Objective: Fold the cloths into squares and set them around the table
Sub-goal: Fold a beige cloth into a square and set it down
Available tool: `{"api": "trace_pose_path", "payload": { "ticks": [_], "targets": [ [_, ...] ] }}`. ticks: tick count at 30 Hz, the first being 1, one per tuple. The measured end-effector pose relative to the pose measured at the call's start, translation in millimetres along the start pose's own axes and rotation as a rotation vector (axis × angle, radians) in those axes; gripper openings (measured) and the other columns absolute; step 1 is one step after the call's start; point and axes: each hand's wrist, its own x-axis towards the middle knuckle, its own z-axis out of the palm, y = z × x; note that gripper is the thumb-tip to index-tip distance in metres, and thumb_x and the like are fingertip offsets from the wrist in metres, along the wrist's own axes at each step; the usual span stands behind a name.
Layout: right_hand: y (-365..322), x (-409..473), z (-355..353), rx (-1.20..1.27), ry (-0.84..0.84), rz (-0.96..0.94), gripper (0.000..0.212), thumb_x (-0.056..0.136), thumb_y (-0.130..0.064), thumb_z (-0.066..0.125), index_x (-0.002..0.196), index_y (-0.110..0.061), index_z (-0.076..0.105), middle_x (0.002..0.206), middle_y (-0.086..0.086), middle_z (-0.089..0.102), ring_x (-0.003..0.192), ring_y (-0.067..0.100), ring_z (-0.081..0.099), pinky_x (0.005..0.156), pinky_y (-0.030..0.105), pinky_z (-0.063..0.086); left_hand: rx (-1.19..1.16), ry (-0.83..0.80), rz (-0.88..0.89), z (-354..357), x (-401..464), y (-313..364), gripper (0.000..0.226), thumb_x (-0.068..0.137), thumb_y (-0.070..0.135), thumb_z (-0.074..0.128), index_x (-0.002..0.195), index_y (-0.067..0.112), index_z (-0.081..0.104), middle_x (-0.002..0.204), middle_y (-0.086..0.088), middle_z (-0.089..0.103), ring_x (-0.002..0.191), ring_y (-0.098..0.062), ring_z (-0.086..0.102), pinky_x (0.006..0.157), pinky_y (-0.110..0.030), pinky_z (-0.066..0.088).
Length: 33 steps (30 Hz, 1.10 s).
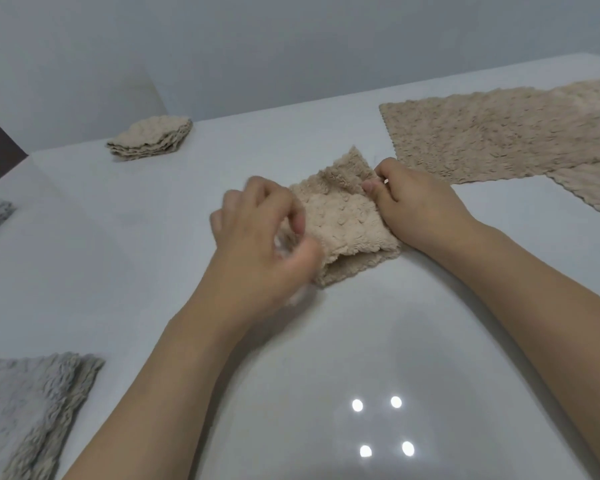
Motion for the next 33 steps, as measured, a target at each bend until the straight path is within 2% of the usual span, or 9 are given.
{"api": "trace_pose_path", "payload": {
  "ticks": [2,4,7,9,14,19,26,30,33],
  "targets": [
    [0.6,1.9,1.6,-0.023,0.005,0.001,0.026,0.101,-0.04,0.038,0.101,-0.015,0.045,0.082,0.004,0.053,0.079,0.029,0.048,0.065,0.038,0.035,0.061,-0.088,0.056,10.0,-3.6,8.7,0.029,0.077,0.056,0.061,0.083,0.03,0.049,0.098,0.015,0.042,0.099,-0.01,0.037,0.089,-0.028,0.022],
    [2.0,2.9,2.0,-0.029,0.003,0.002,0.027,0.101,-0.041,0.038,0.1,-0.015,0.046,0.082,0.003,0.053,0.082,0.03,0.05,0.066,0.038,0.035,0.17,-0.082,0.073,23.3,-1.6,8.5,0.036,0.074,0.062,0.06,0.085,0.031,0.045,0.096,0.016,0.041,0.094,-0.01,0.035,0.086,-0.029,0.021],
    [3.0,3.2,2.9,-0.028,0.0,0.0,0.027,0.101,-0.041,0.037,0.097,-0.016,0.045,0.085,0.006,0.057,0.086,0.032,0.054,0.066,0.038,0.036,0.259,0.001,0.057,31.0,1.3,1.7,0.02,0.073,0.031,0.058,0.087,0.027,0.044,0.093,0.012,0.043,0.087,-0.016,0.037,0.079,-0.033,0.023],
    [2.7,3.7,3.2,-0.035,0.0,-0.003,0.026,0.101,-0.041,0.037,0.094,-0.017,0.043,0.089,0.009,0.061,0.087,0.033,0.054,0.066,0.038,0.035,0.305,0.034,0.047,31.2,2.8,0.0,0.023,0.07,0.018,0.056,0.089,0.025,0.046,0.093,0.009,0.046,0.085,-0.02,0.041,0.076,-0.033,0.021],
    [1.0,4.7,5.4,-0.085,0.019,0.003,0.027,0.102,-0.039,0.037,0.096,-0.014,0.044,0.088,0.011,0.061,0.084,0.034,0.054,0.064,0.038,0.036,0.369,-0.047,-0.011,27.0,7.6,-1.2,0.03,0.077,0.025,0.063,0.104,0.027,0.051,0.108,0.007,0.046,0.093,-0.022,0.046,0.079,-0.037,0.032],
    [-6.0,-0.2,7.9,-0.163,0.109,0.036,0.029,0.103,-0.035,0.035,0.091,-0.01,0.043,0.073,0.01,0.051,0.069,0.032,0.047,0.059,0.038,0.036,0.45,-0.165,-0.012,22.9,6.0,-0.5,0.029,0.082,0.025,0.05,0.108,0.034,0.045,0.122,0.015,0.044,0.103,-0.018,0.044,0.084,-0.037,0.027],
    [-4.1,4.7,7.7,-0.154,0.053,0.072,0.031,0.102,-0.038,0.037,0.088,-0.011,0.043,0.077,0.01,0.05,0.073,0.031,0.045,0.062,0.037,0.033,0.308,-0.358,-0.118,10.1,8.9,-3.4,0.043,0.08,0.025,0.051,0.117,0.044,0.038,0.119,0.026,0.032,0.106,-0.006,0.028,0.089,-0.032,0.015],
    [-1.2,6.0,4.9,-0.105,0.007,0.08,0.031,0.101,-0.04,0.037,0.087,-0.013,0.044,0.079,0.008,0.052,0.077,0.031,0.047,0.064,0.037,0.032,0.223,-0.564,-0.174,1.2,4.0,-7.8,0.065,0.068,0.041,0.048,0.13,0.052,0.03,0.146,0.031,0.022,0.135,-0.002,0.016,0.1,-0.029,0.008],
    [-1.9,5.5,4.4,-0.101,0.007,0.072,0.031,0.101,-0.04,0.037,0.087,-0.013,0.043,0.074,0.004,0.049,0.077,0.031,0.047,0.064,0.037,0.032,0.058,-0.542,-0.274,-1.1,7.8,-13.9,0.038,0.085,0.058,0.032,0.122,0.056,0.042,0.134,0.037,0.028,0.128,-0.001,0.016,0.099,-0.029,0.006]
  ]
}}
